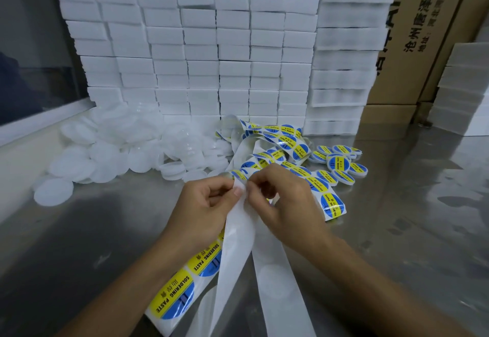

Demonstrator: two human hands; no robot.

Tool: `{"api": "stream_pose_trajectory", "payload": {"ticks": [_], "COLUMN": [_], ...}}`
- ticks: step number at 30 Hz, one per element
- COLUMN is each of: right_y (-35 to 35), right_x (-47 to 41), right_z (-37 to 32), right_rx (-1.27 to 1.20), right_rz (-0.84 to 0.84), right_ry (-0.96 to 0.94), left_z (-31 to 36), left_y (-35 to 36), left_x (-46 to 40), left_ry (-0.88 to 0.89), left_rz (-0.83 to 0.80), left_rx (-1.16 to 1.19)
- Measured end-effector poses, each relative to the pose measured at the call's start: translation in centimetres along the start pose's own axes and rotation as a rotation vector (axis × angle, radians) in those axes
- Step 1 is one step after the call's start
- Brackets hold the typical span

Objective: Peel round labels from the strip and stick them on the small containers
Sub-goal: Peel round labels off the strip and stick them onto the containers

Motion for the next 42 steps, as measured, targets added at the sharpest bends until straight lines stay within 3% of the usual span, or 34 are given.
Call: {"api": "stream_pose_trajectory", "payload": {"ticks": [7, 9, 12, 16, 18, 21, 25, 28, 31, 36, 39, 42], "right_y": [-0.9, -1.2, -1.6, -2.1, -2.2, -2.3, -2.4, -2.3, -2.0, -1.9, -1.7, -1.6], "right_x": [-1.2, -1.2, -1.1, -1.1, -1.1, -1.1, -1.1, -1.1, -1.0, -0.9, -0.8, -0.8], "right_z": [1.8, 2.4, 3.0, 3.2, 3.1, 2.7, 2.5, 2.1, 1.9, 2.0, 2.0, 2.2], "right_rx": [-0.801, -1.008, -1.093, -1.024, -0.945, -0.810, -0.637, -0.619, -0.596, -0.548, -0.545, -0.530], "right_rz": [0.200, 0.247, 0.305, 0.328, 0.333, 0.337, 0.314, 0.304, 0.275, 0.250, 0.226, 0.212], "right_ry": [0.830, 0.992, 1.090, 0.996, 0.909, 0.796, 0.629, 0.550, 0.504, 0.473, 0.472, 0.473], "left_z": [-0.1, -0.2, -0.6, -2.3, -3.7, -5.8, -7.4, -7.5, -7.5, -7.2, -7.0, -6.9], "left_y": [-0.1, -0.2, -1.0, -4.1, -5.7, -6.6, -6.4, -6.3, -6.2, -6.6, -6.5, -5.9], "left_x": [-0.2, -0.3, -0.7, -1.9, -2.3, -2.5, -3.2, -3.4, -3.4, -3.8, -4.8, -5.5], "left_ry": [-0.094, -0.122, -0.138, -0.121, -0.140, -0.206, -0.122, -0.158, -0.205, -0.235, -0.303, -0.325], "left_rz": [0.079, 0.124, 0.222, 0.449, 0.470, 0.267, -0.011, -0.104, -0.101, -0.071, -0.155, -0.125], "left_rx": [0.029, 0.018, -0.015, -0.174, -0.278, -0.533, -0.874, -1.075, -1.130, -0.927, -1.047, -1.138]}}
Point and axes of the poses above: each hand's wrist, its own x-axis away from the middle knuckle, its own y-axis out of the palm, z = x × y, the point moved 1 cm from there along -x, towards the middle knuckle, and after that the axes turned 5 degrees about -x, right-handed, at the moved point
